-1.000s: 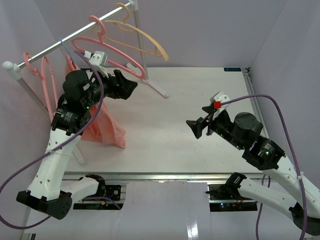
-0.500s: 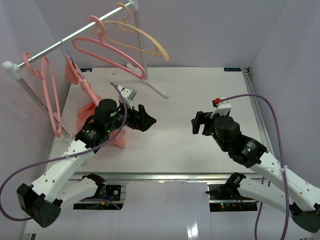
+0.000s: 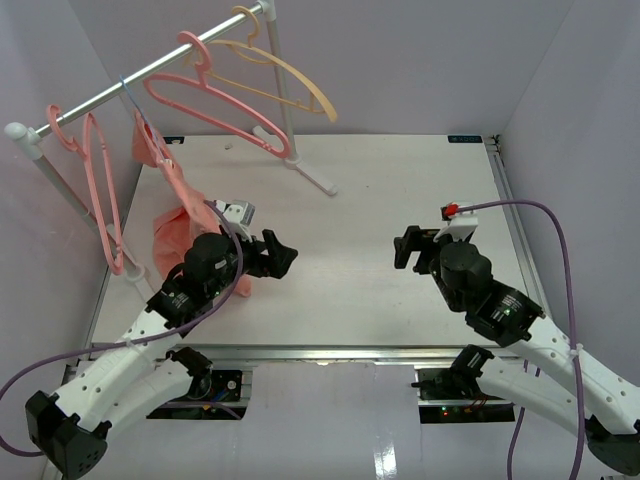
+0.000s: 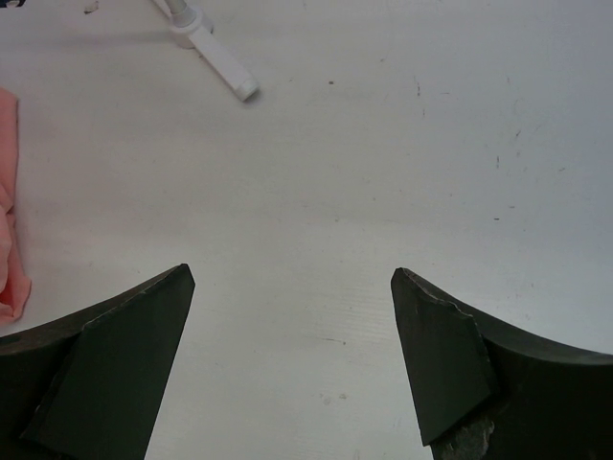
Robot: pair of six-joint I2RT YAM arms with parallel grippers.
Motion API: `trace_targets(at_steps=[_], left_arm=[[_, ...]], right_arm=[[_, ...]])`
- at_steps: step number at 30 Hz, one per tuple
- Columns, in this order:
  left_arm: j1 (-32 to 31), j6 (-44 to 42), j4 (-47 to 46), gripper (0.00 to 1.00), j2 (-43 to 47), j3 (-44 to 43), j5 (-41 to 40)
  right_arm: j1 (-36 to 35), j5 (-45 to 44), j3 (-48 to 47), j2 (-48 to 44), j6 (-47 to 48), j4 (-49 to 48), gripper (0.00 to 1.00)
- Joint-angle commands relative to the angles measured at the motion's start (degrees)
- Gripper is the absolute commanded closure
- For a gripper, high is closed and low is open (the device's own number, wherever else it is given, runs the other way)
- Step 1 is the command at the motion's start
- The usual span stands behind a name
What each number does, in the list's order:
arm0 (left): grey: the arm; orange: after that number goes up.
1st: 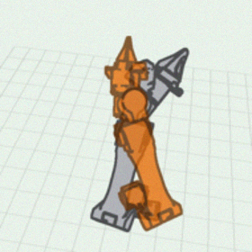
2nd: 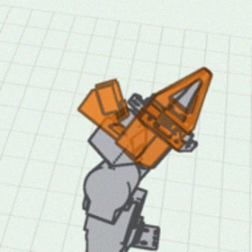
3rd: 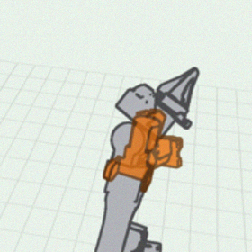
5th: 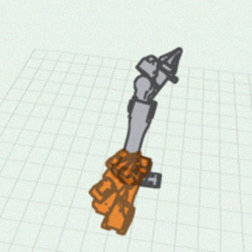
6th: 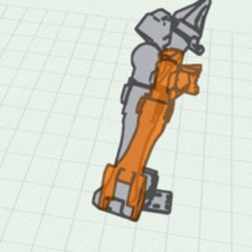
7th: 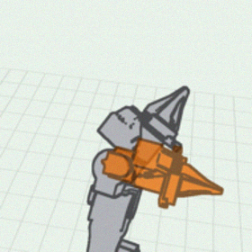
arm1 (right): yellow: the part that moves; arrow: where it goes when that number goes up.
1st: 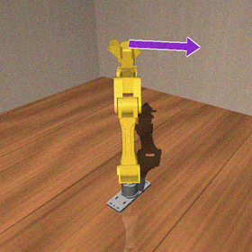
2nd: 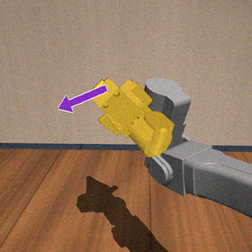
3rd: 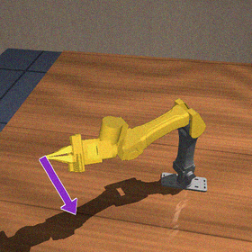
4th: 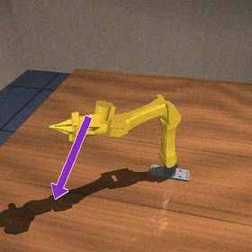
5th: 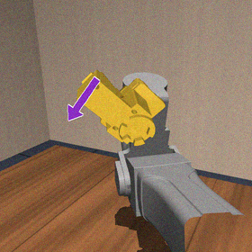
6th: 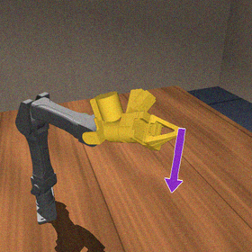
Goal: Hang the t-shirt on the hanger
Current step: Reset both arms
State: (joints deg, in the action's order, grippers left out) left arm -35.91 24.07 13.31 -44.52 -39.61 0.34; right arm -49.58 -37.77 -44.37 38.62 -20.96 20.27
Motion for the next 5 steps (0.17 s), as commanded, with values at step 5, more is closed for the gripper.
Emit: trace_targets(at_steps=[5], left_arm=[[-1.5, -0.6, -4.2, 0.02, 1.3, 1.0, -0.4]], right_arm=[[-0.3, 0.2, 0.3, 0.8, 1.2, -3.0, 0.10]])
